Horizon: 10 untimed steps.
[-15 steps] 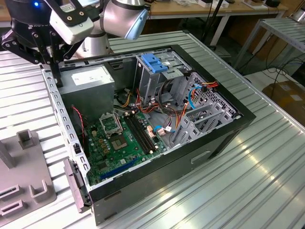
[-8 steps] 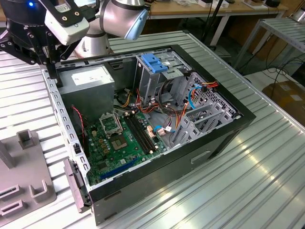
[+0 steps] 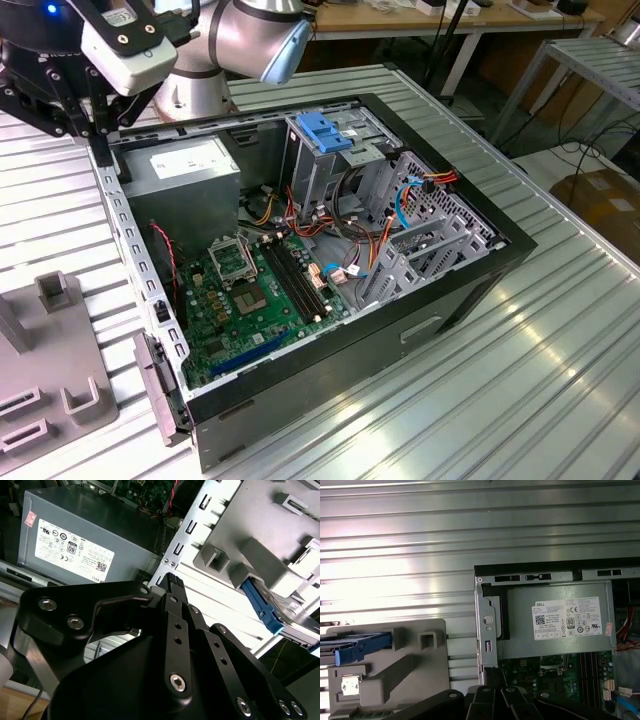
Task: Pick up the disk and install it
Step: 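Reach for the disk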
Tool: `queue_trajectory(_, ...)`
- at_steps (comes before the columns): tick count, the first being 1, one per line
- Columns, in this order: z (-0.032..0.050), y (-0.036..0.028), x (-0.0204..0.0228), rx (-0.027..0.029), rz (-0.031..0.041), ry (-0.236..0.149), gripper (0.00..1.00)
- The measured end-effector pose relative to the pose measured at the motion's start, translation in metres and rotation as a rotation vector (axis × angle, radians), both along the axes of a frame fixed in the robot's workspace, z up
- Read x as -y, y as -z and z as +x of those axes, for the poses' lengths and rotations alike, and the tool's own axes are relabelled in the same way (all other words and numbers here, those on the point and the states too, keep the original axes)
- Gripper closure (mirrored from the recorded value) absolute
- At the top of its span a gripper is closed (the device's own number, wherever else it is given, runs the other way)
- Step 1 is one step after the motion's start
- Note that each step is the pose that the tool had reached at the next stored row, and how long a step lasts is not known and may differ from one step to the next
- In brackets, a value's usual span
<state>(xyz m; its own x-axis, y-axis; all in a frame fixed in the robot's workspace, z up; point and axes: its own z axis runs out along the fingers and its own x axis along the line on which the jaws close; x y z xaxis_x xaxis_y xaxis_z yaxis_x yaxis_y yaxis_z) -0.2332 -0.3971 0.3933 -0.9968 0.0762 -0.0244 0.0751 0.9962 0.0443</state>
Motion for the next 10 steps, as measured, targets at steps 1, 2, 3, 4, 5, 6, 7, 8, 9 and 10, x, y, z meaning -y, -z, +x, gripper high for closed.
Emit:
queue_trajectory(1, -0.0008, 0.0000, 0.0000, 0.0000, 0.0000, 0.000, 0.90)
queue_trajectory(2, -0.0018, 0.0000, 0.0000, 0.0000, 0.0000, 0.000, 0.90)
queue_trajectory(3, -0.0029, 0.0000, 0.0000, 0.0000, 0.0000, 0.000, 0.90)
queue_trajectory(4, -0.0037, 0.0000, 0.0000, 0.0000, 0.0000, 0.000, 0.90)
queue_trajectory(5, -0.0047, 0.0000, 0.0000, 0.0000, 0.0000, 0.000, 0.90)
queue_trajectory(6, -0.0059, 0.0000, -0.0001, 0.0000, 0.0000, 0.000, 0.90)
queue_trajectory(7, -0.0069, 0.0000, -0.0001, 0.0001, 0.0000, 0.000, 0.90)
queue_trajectory(8, -0.0083, 0.0000, -0.0002, 0.0000, 0.0000, 0.000, 0.90)
queue_trajectory(9, -0.0100, 0.0000, -0.0002, 0.0000, 0.0000, 0.000, 0.90)
queue_trajectory(10, -0.0115, 0.0000, -0.0002, 0.0001, 0.0000, 0.000, 0.90)
